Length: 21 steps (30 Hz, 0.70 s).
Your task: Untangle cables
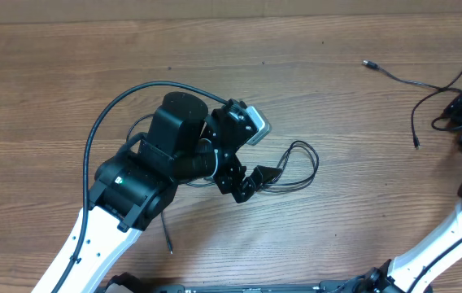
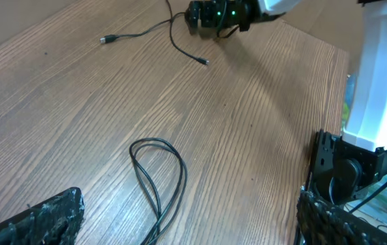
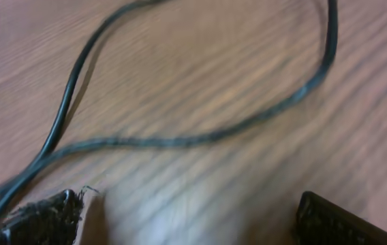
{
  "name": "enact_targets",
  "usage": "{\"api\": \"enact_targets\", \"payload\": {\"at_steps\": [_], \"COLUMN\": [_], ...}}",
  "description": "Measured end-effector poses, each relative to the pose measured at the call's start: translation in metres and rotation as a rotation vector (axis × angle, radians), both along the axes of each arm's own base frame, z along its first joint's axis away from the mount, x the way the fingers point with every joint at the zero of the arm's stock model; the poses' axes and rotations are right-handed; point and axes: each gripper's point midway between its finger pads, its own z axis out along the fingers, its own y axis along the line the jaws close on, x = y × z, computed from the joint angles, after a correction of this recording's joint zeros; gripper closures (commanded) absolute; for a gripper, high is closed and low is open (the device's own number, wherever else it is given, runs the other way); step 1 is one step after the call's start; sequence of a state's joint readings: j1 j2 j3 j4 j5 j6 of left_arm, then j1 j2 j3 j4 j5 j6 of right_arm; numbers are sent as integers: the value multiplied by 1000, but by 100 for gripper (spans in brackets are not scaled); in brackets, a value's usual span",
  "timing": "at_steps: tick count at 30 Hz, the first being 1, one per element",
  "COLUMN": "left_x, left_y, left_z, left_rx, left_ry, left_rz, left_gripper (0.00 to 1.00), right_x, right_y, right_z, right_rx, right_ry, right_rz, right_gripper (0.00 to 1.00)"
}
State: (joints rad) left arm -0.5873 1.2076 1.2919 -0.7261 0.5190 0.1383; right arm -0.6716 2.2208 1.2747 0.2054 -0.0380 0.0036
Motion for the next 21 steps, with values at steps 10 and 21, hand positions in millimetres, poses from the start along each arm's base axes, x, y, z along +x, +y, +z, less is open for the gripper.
{"api": "enact_targets", "payload": {"at_steps": [10, 21], "left_x": [0, 0], "left_y": [0, 0], "left_z": [0, 0], "left_rx": [0, 0], "left_ry": [0, 0], "left_rz": [0, 0], "left_gripper": [0, 0], "right_x": [-39, -25], "right_y": [44, 145], "right_z": [44, 189], "right_rx": [140, 174], "right_ry": [115, -115], "right_rz": [5, 298], "right_gripper": [0, 0]}}
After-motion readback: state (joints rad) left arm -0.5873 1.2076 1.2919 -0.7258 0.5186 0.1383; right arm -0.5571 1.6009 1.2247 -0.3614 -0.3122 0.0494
